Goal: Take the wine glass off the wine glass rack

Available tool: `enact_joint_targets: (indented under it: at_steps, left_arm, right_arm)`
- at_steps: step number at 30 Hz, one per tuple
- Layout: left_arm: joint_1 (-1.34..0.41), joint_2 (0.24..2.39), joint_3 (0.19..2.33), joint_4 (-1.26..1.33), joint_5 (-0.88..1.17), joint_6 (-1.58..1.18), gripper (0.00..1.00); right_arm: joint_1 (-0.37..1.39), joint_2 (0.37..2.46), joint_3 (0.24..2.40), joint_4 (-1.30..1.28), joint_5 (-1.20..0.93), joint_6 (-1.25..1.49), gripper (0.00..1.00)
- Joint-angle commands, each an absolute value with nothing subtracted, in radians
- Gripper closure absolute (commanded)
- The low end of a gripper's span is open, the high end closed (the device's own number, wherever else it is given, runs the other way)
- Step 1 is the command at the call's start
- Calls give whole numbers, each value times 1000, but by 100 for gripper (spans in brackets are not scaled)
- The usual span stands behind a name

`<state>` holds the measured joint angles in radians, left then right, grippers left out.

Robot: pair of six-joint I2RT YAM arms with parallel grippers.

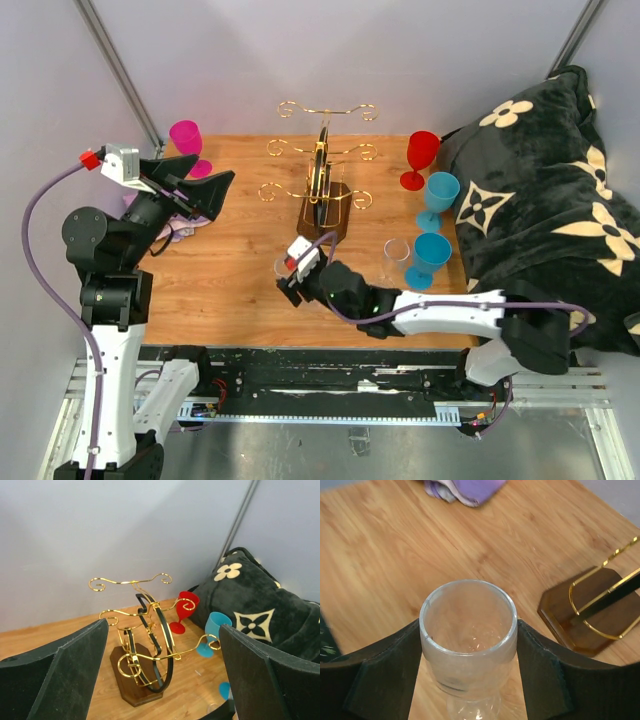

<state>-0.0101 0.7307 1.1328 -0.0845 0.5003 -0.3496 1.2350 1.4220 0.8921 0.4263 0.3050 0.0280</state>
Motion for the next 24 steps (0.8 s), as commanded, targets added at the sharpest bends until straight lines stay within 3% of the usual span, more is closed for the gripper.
enact_joint_targets:
  at_steps: [1, 7, 24]
  left_arm:
    - [-14, 736, 1120, -54, 457, -393, 2]
    - [-14, 722, 1098, -60, 437, -372, 1]
    - [-14, 730, 1100, -103, 440, -336, 1]
  right_arm:
    - [1256, 1511, 758, 1067, 476, -231, 49]
    - [1262, 1649, 687, 1453, 489, -329, 52]
    - [1261, 1745, 653, 1562, 502, -155, 49]
